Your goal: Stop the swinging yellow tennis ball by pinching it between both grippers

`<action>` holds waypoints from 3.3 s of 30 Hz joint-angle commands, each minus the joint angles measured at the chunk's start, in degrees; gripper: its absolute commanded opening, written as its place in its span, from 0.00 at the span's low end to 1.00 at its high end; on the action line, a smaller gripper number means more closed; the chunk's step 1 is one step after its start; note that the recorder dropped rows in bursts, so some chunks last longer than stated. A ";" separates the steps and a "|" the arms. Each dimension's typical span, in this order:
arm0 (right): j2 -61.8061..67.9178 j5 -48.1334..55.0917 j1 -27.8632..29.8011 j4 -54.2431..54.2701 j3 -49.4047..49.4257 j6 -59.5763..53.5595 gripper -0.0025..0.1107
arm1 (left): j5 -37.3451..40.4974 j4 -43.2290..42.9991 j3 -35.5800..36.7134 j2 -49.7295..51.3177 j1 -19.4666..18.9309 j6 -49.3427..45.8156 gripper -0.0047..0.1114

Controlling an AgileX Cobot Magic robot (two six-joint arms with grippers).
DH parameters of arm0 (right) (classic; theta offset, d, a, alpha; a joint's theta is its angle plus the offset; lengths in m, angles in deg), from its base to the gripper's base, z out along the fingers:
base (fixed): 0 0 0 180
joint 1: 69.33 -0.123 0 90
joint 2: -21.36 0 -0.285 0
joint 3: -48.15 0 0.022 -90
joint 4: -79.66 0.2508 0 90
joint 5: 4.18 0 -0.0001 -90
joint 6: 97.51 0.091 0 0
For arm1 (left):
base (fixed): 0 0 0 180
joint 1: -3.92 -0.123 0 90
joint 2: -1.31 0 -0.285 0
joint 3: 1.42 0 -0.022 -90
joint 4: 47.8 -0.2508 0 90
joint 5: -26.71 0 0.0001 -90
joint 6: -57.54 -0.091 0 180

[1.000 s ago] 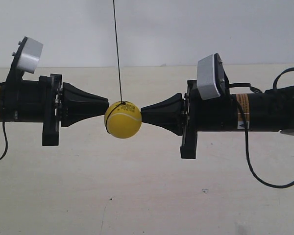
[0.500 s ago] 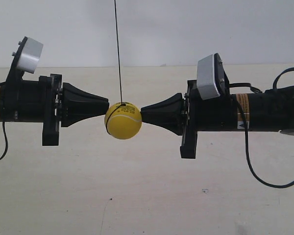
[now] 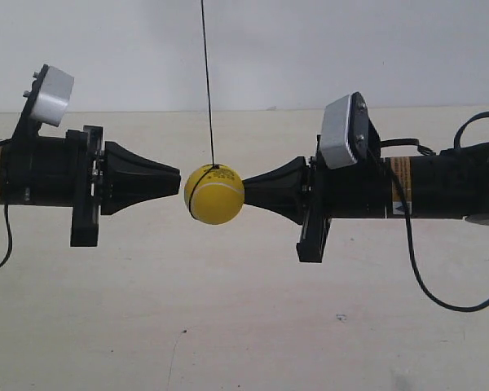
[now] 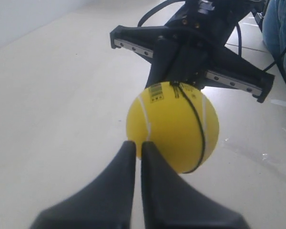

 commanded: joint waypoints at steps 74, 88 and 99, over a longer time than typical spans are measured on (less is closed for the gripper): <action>-57.03 59.69 9.24 9.64 2.14 22.16 0.02 | 50.24 1.26 3.16 -68.59 0.12 27.75 0.08; -81.68 51.52 9.24 9.64 16.90 20.99 0.02 | 51.39 2.98 15.23 -97.84 0.12 28.23 0.08; -92.79 49.40 9.24 9.76 29.10 20.17 0.02 | 51.11 6.12 21.40 -98.35 0.12 28.93 0.08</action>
